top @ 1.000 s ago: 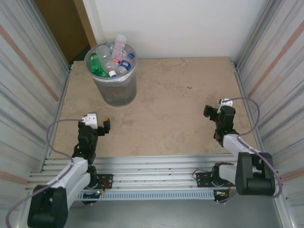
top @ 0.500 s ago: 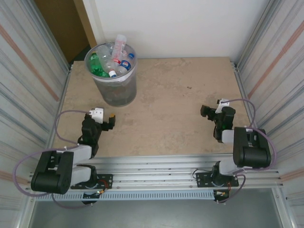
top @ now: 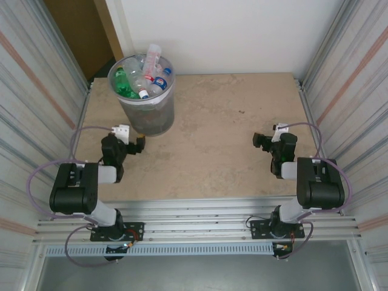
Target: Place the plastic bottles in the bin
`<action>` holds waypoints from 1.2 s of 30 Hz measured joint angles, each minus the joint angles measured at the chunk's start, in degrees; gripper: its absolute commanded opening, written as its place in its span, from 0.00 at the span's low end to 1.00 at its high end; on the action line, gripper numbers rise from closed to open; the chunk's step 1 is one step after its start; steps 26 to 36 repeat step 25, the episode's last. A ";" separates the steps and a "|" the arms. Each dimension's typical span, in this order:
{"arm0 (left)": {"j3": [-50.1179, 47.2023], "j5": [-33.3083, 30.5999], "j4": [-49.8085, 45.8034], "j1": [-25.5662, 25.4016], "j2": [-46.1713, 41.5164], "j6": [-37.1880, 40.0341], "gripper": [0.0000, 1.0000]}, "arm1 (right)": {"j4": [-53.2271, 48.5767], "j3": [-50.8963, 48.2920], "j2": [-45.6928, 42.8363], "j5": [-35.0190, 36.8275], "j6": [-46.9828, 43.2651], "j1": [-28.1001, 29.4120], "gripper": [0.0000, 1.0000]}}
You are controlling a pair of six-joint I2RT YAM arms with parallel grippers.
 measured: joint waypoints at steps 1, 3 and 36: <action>0.66 0.11 -0.11 0.81 -0.09 -0.44 0.99 | -0.11 0.00 0.00 0.13 0.00 0.00 0.98; 1.16 -0.07 -1.33 1.16 -0.11 -1.05 0.99 | -0.20 0.00 0.00 0.26 0.00 0.00 0.97; 1.16 -3.04 -6.01 -1.60 -0.09 -1.42 0.99 | -0.42 0.00 0.00 1.14 -0.42 0.00 0.98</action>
